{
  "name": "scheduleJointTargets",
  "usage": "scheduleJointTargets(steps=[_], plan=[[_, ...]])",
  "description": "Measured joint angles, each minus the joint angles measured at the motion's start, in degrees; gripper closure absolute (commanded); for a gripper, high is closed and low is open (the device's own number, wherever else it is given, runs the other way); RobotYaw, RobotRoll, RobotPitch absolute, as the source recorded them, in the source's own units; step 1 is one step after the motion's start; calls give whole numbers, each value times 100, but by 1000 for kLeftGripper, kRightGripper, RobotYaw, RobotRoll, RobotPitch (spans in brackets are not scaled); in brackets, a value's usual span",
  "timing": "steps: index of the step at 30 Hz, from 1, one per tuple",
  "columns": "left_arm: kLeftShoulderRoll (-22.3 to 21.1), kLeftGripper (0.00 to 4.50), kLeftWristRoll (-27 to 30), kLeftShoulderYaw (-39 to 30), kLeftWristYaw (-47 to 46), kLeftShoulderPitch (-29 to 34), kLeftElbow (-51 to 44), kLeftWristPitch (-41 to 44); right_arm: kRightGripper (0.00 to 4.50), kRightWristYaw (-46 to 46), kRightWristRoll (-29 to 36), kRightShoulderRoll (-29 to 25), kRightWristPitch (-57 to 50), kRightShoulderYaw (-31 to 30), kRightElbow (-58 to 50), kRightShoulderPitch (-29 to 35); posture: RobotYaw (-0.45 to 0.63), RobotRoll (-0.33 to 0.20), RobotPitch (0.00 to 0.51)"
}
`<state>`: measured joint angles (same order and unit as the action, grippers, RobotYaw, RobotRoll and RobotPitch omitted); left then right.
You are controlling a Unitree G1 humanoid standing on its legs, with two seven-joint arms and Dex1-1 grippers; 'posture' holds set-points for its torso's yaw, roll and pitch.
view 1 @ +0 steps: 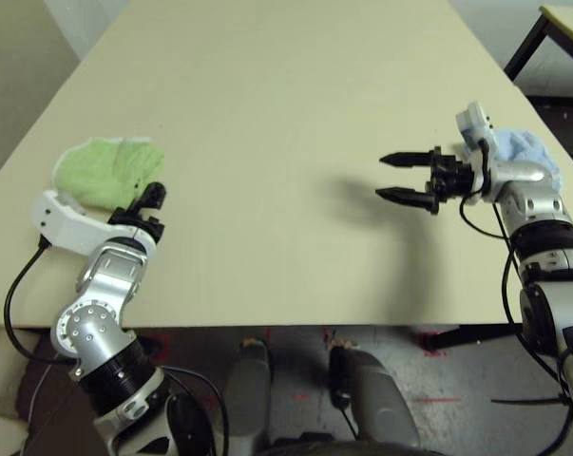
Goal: Fold the towel and set it aside.
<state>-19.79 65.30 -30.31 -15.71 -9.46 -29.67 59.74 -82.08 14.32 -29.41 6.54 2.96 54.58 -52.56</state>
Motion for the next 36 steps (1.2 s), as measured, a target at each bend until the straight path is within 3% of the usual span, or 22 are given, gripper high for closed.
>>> scheduleJointTargets(steps=[4,8,10,15,20,28,36], plan=[[-1116,44,-627,465,1399,-174,-87,-541,0,933,57,50,61,418,342,-304,249,0,81],[-1643,44,-1352,340,2332,-800,510,-1669,0,2172,92,8,226,869,596,-524,234,0,73],[-1855,44,-1742,217,2667,-827,939,-2167,0,2711,90,-128,299,1050,756,-525,223,0,62],[-1909,44,-2711,152,3214,-712,2117,-3273,0,4205,61,-450,599,1460,1097,-464,200,0,37],[-1899,44,-3134,12,3442,-672,2870,-3965,0,4964,6,-687,728,1635,1194,-272,182,0,20],[-1783,44,-3302,-88,3771,-761,3746,-4503,0,5596,-175,-988,787,1638,1376,-145,164,0,37],[-1610,44,-3286,58,4005,-827,3787,-4441,0,5760,-174,-1246,802,1788,1452,59,101,0,98]])
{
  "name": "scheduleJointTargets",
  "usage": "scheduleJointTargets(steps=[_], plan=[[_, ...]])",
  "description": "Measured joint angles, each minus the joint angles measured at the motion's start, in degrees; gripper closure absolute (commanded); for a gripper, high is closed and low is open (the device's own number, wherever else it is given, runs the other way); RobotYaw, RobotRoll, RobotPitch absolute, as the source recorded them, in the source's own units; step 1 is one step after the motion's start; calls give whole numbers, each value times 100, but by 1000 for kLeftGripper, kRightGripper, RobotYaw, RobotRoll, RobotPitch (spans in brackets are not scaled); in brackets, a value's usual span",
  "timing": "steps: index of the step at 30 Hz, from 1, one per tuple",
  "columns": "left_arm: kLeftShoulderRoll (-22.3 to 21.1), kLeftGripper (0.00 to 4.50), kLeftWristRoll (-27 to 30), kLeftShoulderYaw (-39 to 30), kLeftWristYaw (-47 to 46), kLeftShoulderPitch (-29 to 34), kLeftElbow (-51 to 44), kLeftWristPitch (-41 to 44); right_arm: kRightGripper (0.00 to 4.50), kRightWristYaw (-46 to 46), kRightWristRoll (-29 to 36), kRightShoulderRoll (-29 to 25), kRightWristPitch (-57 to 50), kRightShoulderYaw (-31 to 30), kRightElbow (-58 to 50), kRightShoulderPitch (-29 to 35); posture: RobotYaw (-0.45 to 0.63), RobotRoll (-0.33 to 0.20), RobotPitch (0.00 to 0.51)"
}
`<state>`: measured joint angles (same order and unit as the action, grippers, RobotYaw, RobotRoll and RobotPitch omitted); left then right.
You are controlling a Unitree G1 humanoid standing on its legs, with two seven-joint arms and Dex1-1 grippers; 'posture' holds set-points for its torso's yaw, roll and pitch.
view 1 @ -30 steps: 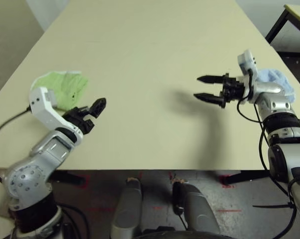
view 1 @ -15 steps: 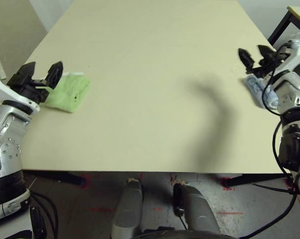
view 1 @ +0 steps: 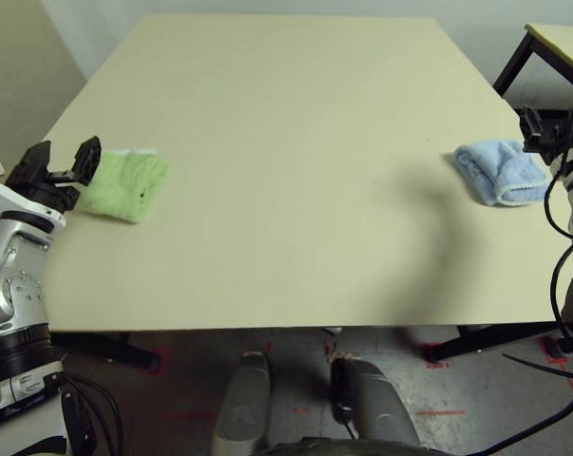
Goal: Fold the towel and set it aside.
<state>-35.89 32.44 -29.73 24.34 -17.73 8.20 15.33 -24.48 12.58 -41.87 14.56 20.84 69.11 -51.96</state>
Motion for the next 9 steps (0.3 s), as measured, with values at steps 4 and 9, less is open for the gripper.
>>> scheduleJointTargets(steps=[4,9], plan=[[38,44,-1,59,10,-1,-1,78,0,-29,1,-111,0,9,-2,65,86,0,118],[43,44,-16,136,32,-122,44,129,0,-74,1,-131,-1,10,-2,165,95,0,127]])
